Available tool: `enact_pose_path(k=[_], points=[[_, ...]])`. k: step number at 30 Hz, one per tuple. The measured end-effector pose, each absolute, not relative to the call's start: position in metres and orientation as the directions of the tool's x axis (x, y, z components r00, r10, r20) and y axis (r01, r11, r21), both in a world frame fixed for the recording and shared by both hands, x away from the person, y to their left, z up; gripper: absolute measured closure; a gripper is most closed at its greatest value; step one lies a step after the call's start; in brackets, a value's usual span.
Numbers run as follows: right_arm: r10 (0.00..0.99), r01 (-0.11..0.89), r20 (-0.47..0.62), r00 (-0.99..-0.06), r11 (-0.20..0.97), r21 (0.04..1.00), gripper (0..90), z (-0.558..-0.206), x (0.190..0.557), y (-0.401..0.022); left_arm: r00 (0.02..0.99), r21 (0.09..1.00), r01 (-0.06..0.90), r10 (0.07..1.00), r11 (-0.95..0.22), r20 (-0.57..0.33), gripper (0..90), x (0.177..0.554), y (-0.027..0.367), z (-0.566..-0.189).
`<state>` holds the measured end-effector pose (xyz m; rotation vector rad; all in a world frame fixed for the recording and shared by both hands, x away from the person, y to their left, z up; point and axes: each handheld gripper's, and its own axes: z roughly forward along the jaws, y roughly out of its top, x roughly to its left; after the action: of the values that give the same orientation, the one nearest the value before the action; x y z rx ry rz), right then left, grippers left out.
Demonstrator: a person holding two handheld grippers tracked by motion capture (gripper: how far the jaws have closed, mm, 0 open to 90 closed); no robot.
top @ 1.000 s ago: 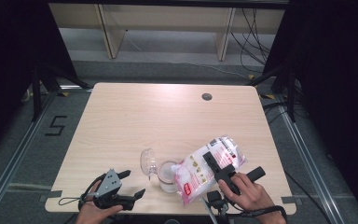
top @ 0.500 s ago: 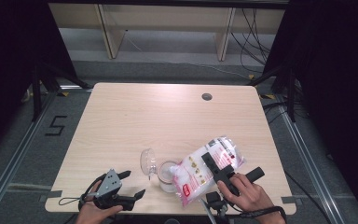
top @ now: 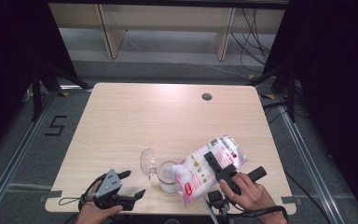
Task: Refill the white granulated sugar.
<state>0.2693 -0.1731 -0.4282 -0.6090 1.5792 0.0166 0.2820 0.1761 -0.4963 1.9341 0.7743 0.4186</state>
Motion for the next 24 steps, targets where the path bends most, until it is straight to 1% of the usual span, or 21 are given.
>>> enact_pose_path(k=[6,18,21,24], points=[[-0.356,-0.381,-0.934,0.024,0.861,-0.338,62.1,-0.4276,0.2689,-0.1748,0.737,0.883,0.34,0.675,-0.324,-0.036,16.1,0.282,0.1762,-0.4964],[-0.345,-0.408,-0.938,0.016,0.855,-0.322,63.5,-0.4311,0.2679,-0.17,0.736,0.887,0.341,0.676,-0.311,-0.046,16.1,0.2819,0.1749,-0.4968],[-0.338,-0.414,-0.941,0.018,0.854,-0.315,63.8,-0.4316,0.2679,-0.1687,0.738,0.884,0.338,0.673,-0.322,-0.037,16.1,0.2823,0.1757,-0.4965],[-0.314,-0.415,-0.95,0.002,0.864,-0.286,64.0,-0.4336,0.2672,-0.1674,0.739,0.885,0.338,0.672,-0.321,-0.038,16.1,0.282,0.1755,-0.4962]])
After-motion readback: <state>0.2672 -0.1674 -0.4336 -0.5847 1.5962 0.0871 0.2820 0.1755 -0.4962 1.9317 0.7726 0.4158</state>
